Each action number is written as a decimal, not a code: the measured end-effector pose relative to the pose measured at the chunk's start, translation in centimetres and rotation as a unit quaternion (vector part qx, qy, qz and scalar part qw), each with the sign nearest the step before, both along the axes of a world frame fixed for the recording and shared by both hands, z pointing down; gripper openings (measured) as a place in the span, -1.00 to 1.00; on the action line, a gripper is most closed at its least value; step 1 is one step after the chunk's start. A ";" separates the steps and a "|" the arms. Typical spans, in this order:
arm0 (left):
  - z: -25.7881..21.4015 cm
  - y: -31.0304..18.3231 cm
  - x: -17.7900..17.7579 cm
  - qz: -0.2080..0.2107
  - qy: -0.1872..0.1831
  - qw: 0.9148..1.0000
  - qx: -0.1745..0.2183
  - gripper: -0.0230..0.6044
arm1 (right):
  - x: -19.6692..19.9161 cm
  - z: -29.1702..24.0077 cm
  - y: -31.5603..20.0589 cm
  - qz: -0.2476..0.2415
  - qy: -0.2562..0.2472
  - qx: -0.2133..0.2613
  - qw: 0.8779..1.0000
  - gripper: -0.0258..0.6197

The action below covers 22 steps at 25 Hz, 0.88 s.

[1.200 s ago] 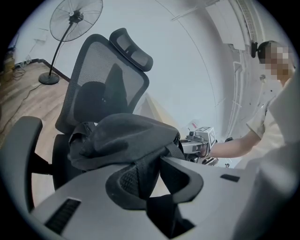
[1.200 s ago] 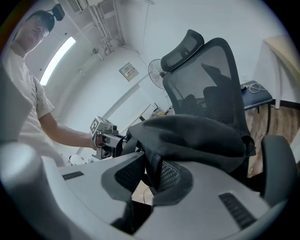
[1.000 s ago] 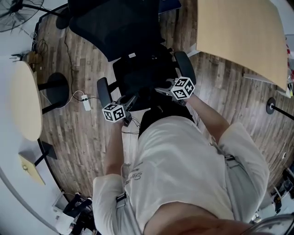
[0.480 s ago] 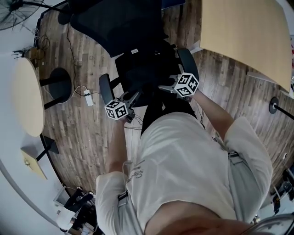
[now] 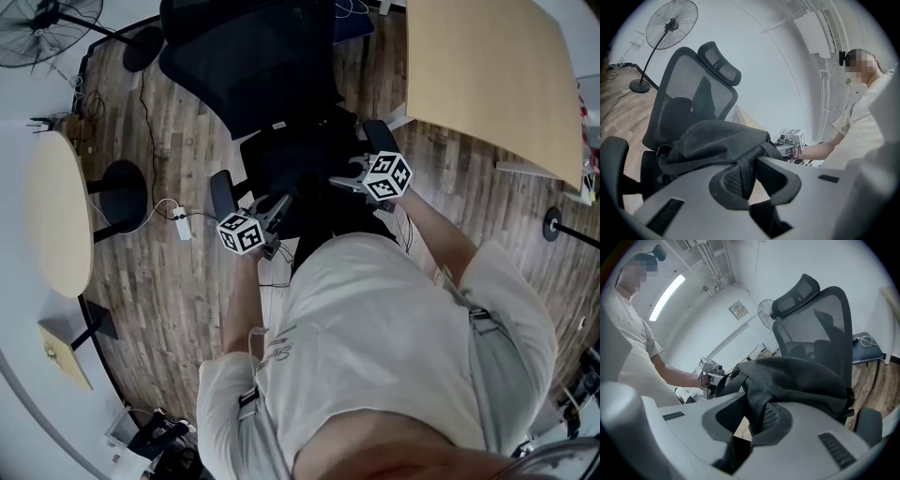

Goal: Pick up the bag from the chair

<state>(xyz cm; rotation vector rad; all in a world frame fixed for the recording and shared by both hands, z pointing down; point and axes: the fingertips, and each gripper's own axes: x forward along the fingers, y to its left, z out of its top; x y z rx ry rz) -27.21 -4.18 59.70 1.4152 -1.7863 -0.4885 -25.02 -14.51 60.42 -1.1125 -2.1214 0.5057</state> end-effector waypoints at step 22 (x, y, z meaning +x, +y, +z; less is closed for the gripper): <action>-9.9 -1.3 -6.2 0.019 -0.103 0.991 0.081 -0.77 | -5.8 -9.3 -1.5 0.101 -0.088 -0.023 0.991 -0.83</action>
